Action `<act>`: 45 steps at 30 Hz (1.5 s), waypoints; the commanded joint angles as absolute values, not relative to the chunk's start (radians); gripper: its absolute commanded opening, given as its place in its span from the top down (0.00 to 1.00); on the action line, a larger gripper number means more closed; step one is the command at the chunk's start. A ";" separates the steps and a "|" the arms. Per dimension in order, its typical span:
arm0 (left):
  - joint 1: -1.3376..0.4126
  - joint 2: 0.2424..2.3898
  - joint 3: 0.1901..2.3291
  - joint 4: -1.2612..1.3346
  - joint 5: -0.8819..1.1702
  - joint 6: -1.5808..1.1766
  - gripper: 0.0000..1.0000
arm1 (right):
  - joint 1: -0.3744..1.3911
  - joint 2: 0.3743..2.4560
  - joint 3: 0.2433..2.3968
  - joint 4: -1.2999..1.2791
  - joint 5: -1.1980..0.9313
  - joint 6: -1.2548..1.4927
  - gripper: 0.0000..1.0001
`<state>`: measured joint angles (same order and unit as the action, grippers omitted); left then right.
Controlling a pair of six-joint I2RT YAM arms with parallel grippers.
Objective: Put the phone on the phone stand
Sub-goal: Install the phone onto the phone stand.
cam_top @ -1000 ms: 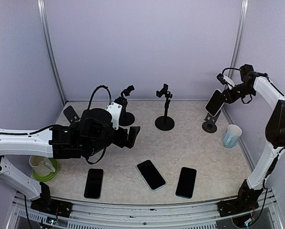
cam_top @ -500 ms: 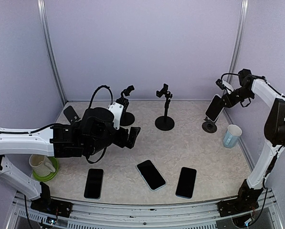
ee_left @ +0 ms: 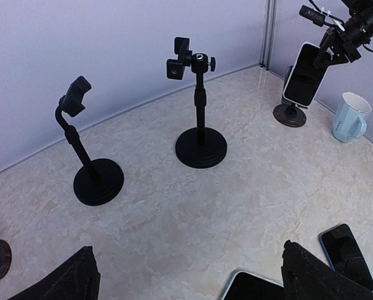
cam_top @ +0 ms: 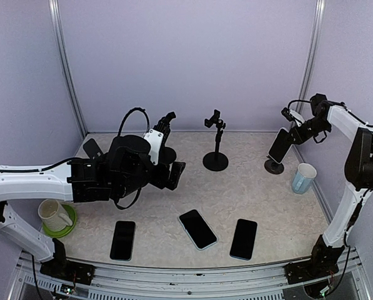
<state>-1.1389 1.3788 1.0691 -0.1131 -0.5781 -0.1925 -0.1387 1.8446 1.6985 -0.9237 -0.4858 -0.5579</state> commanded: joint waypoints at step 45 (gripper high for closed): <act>-1.103 1.394 1.075 -0.086 -0.528 -0.190 0.01 | -0.155 1.920 1.783 -0.922 -0.518 -0.528 0.95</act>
